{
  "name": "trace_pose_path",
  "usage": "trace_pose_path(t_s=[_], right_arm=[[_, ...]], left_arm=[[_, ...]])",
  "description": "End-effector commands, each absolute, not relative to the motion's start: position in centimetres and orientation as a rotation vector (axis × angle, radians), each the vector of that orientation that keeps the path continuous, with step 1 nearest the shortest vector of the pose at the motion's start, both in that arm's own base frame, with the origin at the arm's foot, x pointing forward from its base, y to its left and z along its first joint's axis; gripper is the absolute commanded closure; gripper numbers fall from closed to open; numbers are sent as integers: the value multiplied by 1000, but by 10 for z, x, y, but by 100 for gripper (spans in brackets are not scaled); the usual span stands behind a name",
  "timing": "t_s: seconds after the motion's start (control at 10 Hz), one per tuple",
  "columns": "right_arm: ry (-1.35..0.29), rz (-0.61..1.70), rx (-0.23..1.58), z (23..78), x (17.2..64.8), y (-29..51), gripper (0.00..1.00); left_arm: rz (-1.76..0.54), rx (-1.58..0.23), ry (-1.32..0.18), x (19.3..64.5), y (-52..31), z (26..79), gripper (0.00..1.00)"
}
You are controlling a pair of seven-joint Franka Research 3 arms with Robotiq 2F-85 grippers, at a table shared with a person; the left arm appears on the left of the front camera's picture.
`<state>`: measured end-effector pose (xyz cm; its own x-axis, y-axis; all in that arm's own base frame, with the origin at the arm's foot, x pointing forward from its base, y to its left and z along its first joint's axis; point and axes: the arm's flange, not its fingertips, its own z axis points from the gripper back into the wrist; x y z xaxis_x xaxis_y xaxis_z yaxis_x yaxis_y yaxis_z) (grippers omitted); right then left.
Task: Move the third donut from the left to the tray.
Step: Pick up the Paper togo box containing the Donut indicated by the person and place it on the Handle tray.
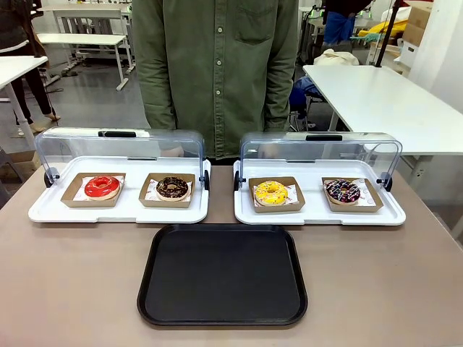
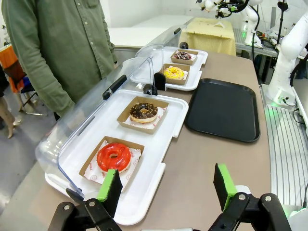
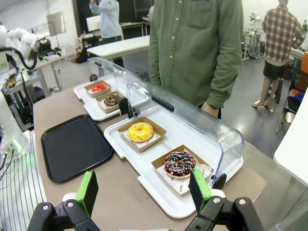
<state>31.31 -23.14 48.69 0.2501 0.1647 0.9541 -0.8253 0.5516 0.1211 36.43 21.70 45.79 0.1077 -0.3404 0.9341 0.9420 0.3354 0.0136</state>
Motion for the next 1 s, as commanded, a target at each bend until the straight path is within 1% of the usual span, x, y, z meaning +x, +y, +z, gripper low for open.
trace_pose_path(t_s=[0.0,0.9], right_arm=[[-1147,771,720,488,315,-233,0],[-1147,771,720,488,315,-233,0]], left_arm=[[-1081,-727,-1057,363,216,460,0],[-1081,-727,-1057,363,216,460,0]])
